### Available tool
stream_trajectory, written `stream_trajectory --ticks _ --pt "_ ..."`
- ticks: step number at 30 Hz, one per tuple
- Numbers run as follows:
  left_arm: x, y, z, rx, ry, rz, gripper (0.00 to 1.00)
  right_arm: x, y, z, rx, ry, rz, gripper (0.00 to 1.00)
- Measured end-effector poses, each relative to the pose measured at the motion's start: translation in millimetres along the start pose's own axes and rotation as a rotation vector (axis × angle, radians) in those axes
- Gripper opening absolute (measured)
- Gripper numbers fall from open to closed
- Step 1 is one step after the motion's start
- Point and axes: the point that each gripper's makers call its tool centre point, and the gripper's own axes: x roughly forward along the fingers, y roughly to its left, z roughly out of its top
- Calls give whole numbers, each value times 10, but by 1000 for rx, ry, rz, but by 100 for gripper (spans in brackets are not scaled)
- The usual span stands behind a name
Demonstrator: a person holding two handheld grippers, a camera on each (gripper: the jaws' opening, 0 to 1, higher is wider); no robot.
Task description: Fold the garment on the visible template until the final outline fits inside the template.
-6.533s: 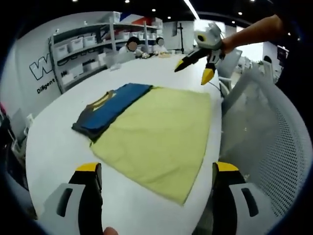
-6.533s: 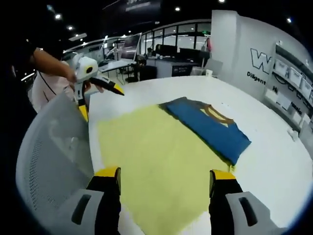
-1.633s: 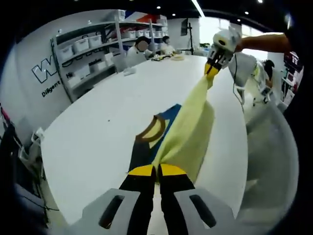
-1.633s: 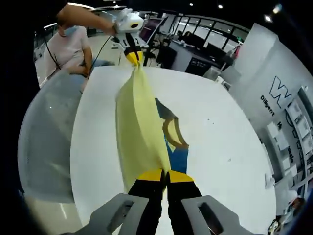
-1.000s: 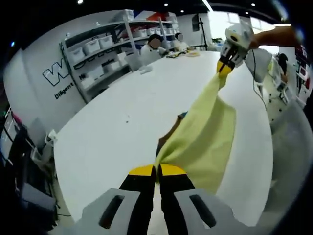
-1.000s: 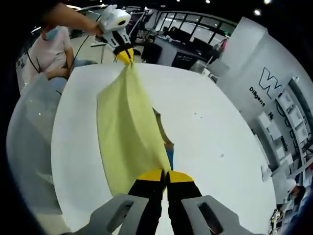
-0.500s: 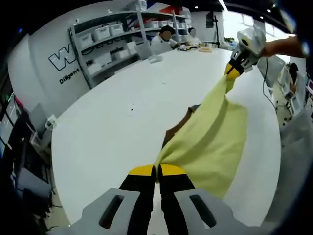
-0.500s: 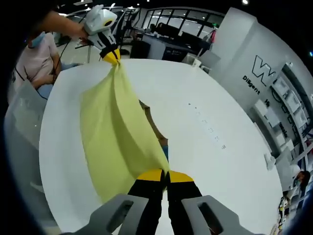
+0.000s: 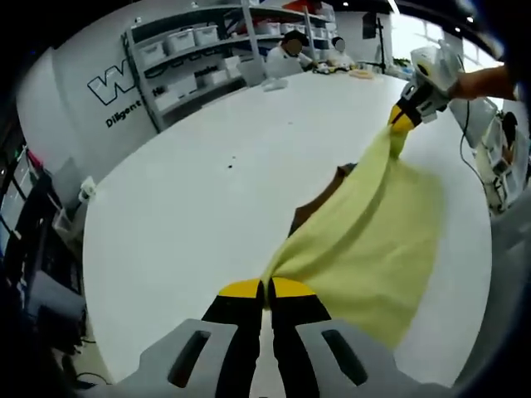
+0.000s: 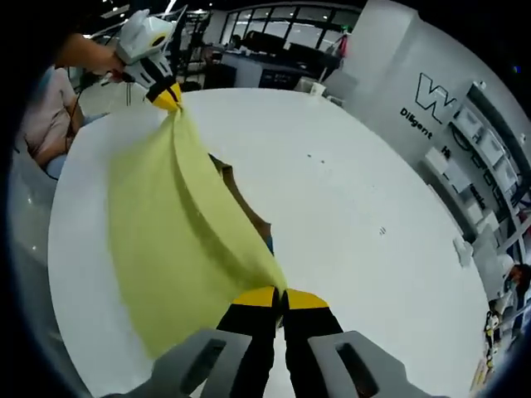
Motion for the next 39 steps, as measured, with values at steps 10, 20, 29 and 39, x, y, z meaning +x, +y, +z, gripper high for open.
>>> stream_trajectory --ticks 10,20,29,39 --pt "216 49 -91 -28 30 8 1 256 -77 -69 11 16 4 0" --pt "400 146 -124 -48 49 42 5 386 -300 -40 -78 30 -63 0" --pt "444 309 -97 -68 32 94 7 355 -494 -44 -63 32 -96 3" --pt "386 11 128 -46 -114 -42 11 377 -263 -13 39 -47 -35 7"
